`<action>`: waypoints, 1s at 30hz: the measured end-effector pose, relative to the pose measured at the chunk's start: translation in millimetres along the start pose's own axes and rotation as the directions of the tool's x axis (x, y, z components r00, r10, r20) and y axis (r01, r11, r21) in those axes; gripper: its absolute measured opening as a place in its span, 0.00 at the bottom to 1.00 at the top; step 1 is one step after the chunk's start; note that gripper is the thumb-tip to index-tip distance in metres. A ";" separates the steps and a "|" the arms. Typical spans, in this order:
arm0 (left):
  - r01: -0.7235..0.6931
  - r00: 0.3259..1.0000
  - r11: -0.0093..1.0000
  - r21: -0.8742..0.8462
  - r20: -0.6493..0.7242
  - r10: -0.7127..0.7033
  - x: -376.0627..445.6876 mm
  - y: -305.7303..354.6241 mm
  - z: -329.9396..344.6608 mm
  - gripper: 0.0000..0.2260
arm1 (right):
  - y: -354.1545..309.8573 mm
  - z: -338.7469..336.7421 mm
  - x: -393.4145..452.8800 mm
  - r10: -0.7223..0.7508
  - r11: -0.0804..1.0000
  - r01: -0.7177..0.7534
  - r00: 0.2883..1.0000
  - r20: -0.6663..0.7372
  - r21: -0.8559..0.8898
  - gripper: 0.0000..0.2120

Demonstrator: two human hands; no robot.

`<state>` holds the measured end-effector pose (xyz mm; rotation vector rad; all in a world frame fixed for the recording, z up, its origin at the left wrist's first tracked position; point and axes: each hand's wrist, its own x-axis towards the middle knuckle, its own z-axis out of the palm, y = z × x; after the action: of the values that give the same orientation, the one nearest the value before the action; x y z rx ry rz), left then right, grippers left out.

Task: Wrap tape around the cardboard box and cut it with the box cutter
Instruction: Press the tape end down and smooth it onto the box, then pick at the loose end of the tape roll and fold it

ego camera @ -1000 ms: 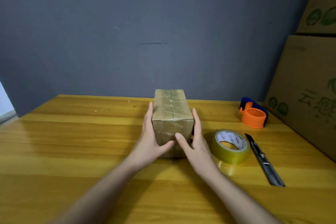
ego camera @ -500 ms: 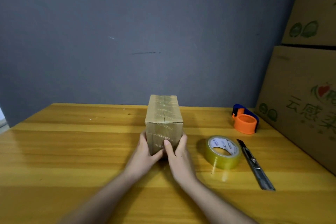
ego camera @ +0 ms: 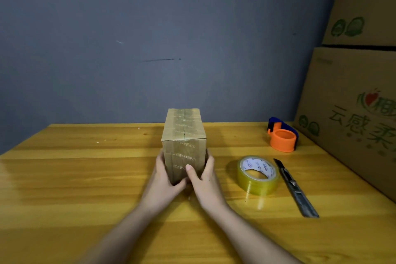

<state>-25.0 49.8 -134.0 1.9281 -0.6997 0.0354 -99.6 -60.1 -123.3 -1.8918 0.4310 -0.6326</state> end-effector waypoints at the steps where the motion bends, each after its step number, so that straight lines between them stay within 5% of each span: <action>1: -0.014 1.000 1.000 0.008 -0.028 0.014 -4.7 2.8 -1.9 0.47 | 0.6 -1.9 -1.9 -0.010 1.000 0.010 1.000 -0.006 0.002 0.36; 3: -0.074 0.988 0.990 0.118 -0.123 0.089 -18.3 10.1 -8.0 0.44 | 0.6 -8.6 -8.0 -0.042 0.999 0.041 0.999 -0.035 -0.011 0.36; 6: -0.335 0.895 0.887 0.319 -0.188 0.405 -40.2 29.7 -18.7 0.34 | -1.6 -23.0 -22.1 -0.189 0.982 0.187 0.977 -0.099 -0.030 0.33; 10: -0.669 0.656 0.601 0.438 -0.034 0.754 -47.6 44.7 -8.4 0.25 | -7.9 -48.4 -31.0 -0.381 0.924 0.378 0.924 -0.046 -0.058 0.26; 12: -0.727 0.615 0.543 0.420 0.048 0.787 -46.4 55.2 9.2 0.22 | -11.0 -66.3 -25.4 -0.416 0.907 0.411 0.908 -0.040 -0.095 0.22; 18: -0.685 0.703 0.598 0.416 0.162 0.692 -25.8 90.7 71.2 0.19 | 0.8 -128.7 8.8 -0.480 0.816 0.382 0.866 -0.140 -0.434 0.11; 22: -0.697 0.701 0.489 0.525 0.353 0.619 -16.0 102.3 109.8 0.23 | 26.5 -160.1 14.2 -0.482 0.775 0.286 0.844 -0.234 -0.564 0.12; 26: -0.710 0.689 0.412 0.571 0.443 0.573 -9.4 98.7 133.0 0.20 | 42.1 -170.7 17.1 -0.392 0.837 0.209 0.874 -0.286 -0.506 0.16; 30: -0.673 0.739 0.593 0.443 0.360 0.570 -6.0 95.5 132.2 0.15 | 45.0 -163.3 22.5 -0.199 0.968 0.140 0.936 -0.292 -0.208 0.20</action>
<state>-113.1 -86.7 -118.3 2.1265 -1.6296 0.5732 -181.0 -209.6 -108.4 -2.0253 0.5457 -1.0470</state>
